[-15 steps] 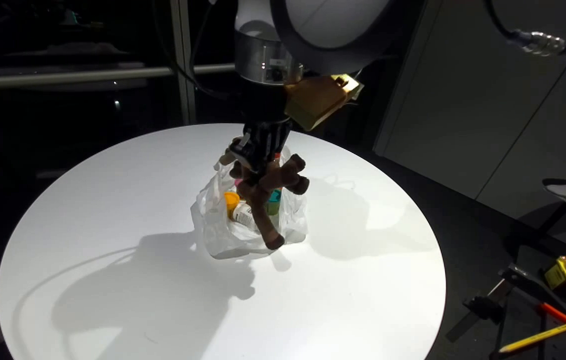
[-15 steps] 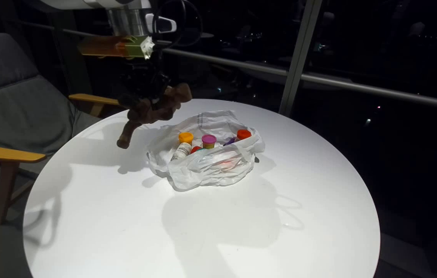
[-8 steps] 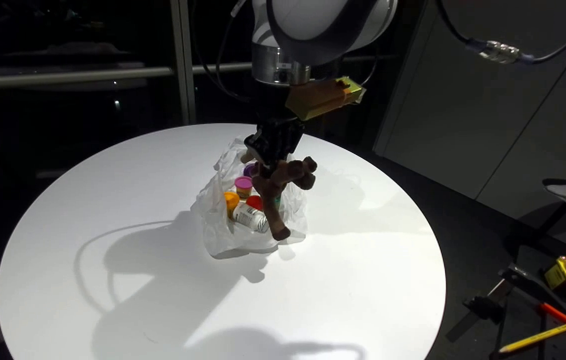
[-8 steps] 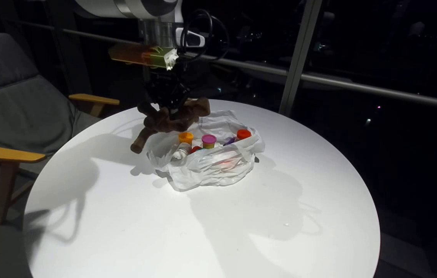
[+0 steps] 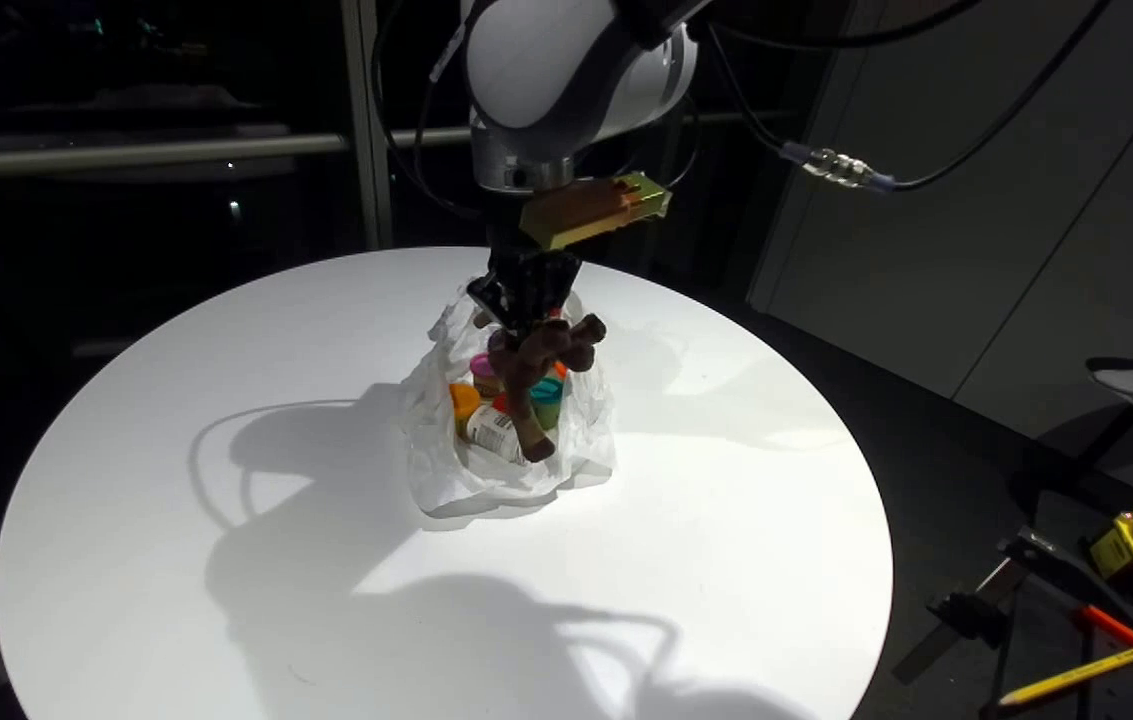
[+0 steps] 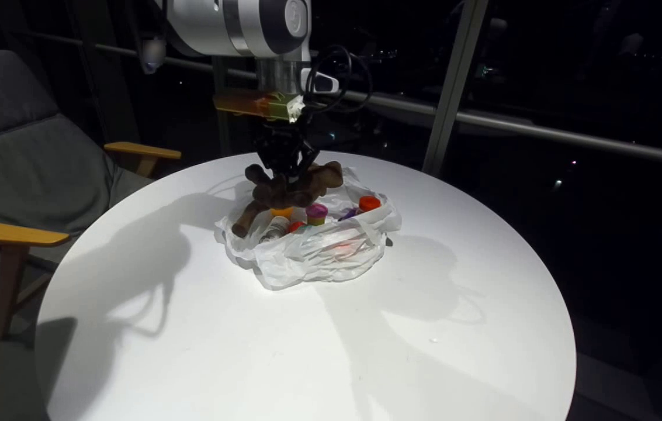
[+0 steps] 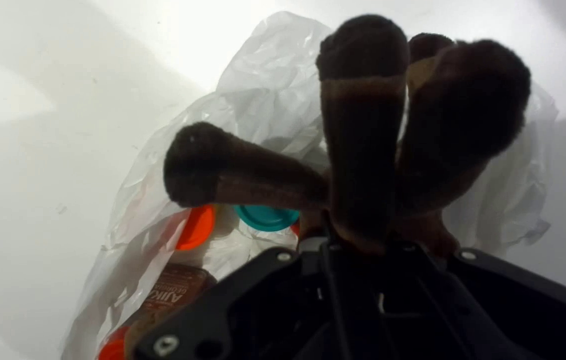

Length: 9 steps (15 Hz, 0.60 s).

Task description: Pick up all the objects surrounding the plastic and arrange them on the plastic

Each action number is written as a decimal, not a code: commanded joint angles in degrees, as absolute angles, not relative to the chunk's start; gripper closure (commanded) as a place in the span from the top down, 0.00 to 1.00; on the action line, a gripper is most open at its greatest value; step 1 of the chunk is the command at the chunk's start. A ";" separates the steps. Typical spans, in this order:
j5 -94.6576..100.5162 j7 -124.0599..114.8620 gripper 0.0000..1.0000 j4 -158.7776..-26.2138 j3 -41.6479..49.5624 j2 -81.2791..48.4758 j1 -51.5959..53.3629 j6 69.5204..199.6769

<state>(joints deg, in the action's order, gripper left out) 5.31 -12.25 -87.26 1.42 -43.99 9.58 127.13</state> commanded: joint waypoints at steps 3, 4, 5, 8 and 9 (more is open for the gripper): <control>5.01 -12.49 0.12 -72.09 2.52 -53.40 8.21 123.82; 4.67 -12.29 0.12 -70.36 2.16 -54.33 8.00 124.01; 4.56 -12.12 0.12 -68.51 2.09 -55.51 7.76 123.96; 3.45 -11.27 0.12 -64.09 1.05 -58.44 7.10 122.24; 2.98 -11.05 0.12 -62.96 0.64 -59.26 6.90 121.63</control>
<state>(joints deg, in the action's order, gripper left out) 5.03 -12.26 -70.04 2.03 -55.33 7.86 124.90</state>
